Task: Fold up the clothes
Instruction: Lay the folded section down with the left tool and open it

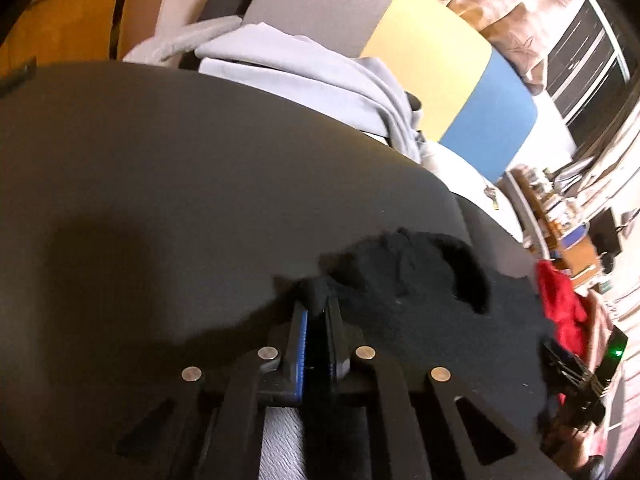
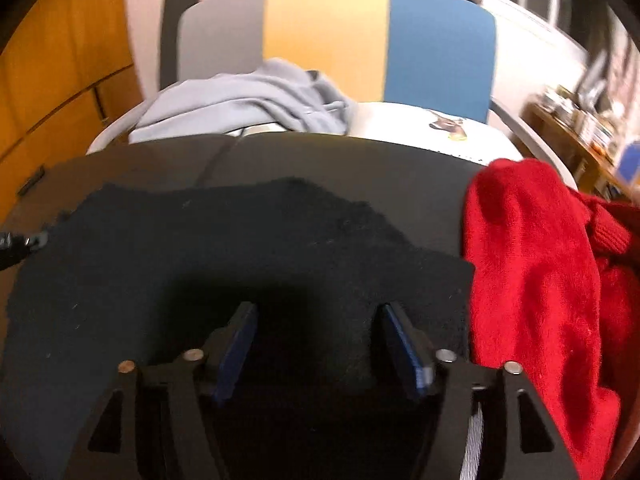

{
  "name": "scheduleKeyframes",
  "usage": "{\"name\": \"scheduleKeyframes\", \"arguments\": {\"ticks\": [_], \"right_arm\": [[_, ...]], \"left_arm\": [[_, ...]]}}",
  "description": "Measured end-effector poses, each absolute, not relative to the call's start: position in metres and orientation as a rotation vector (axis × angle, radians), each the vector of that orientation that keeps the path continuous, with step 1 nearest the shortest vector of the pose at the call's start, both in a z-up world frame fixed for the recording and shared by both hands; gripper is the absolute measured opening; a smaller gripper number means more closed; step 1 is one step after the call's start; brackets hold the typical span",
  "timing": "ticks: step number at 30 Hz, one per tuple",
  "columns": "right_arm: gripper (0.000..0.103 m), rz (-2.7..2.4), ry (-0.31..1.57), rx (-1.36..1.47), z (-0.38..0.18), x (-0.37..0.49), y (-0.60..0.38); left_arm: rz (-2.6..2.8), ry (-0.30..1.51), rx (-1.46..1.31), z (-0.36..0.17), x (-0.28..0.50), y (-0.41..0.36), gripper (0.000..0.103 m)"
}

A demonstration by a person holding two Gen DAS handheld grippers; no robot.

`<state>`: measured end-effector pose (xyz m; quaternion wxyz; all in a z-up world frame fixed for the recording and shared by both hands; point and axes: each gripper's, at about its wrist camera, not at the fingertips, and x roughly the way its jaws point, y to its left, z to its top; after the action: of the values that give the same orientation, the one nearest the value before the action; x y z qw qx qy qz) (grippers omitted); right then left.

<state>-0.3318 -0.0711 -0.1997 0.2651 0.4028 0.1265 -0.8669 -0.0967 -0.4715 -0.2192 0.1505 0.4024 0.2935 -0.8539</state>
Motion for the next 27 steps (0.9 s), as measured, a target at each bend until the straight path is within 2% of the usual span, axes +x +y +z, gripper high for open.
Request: {"name": "scheduleKeyframes", "arguments": {"ticks": [2,4,6,9,10,13,19,24,27], "right_arm": [[0.095,-2.362,0.316,1.114,-0.205,-0.338,-0.070],[0.100,-2.366,0.290,1.135,-0.205,-0.339,-0.068],[0.102,-2.369,0.291,1.135,-0.206,-0.339,-0.069],[0.103,-2.366,0.284,1.139,-0.207,-0.342,-0.073],[0.103,-2.363,0.281,1.141,-0.207,-0.345,-0.074],[0.103,-2.326,0.222,1.137,-0.203,-0.349,-0.070],[0.103,-2.232,0.068,1.110,-0.180,-0.303,-0.020],[0.103,-2.124,0.112,1.133,-0.186,-0.246,0.009],[0.103,-2.076,0.149,1.164,-0.202,-0.215,0.018]], "left_arm": [[-2.445,0.784,1.144,-0.220,-0.100,-0.472,0.007],[-2.435,0.737,1.133,-0.220,-0.104,-0.471,0.007],[-2.416,0.693,1.133,-0.218,-0.108,-0.469,0.008],[-2.322,0.662,1.121,-0.208,-0.105,-0.468,0.023],[-2.300,0.690,1.085,-0.201,-0.097,-0.467,0.021],[-2.357,0.756,0.988,-0.180,-0.068,-0.450,0.024],[-2.554,0.629,1.075,-0.175,-0.016,-0.370,0.027],[-2.571,0.521,1.219,-0.201,0.001,-0.320,0.029],[-2.597,0.418,1.169,-0.211,0.005,-0.313,0.030]]}}
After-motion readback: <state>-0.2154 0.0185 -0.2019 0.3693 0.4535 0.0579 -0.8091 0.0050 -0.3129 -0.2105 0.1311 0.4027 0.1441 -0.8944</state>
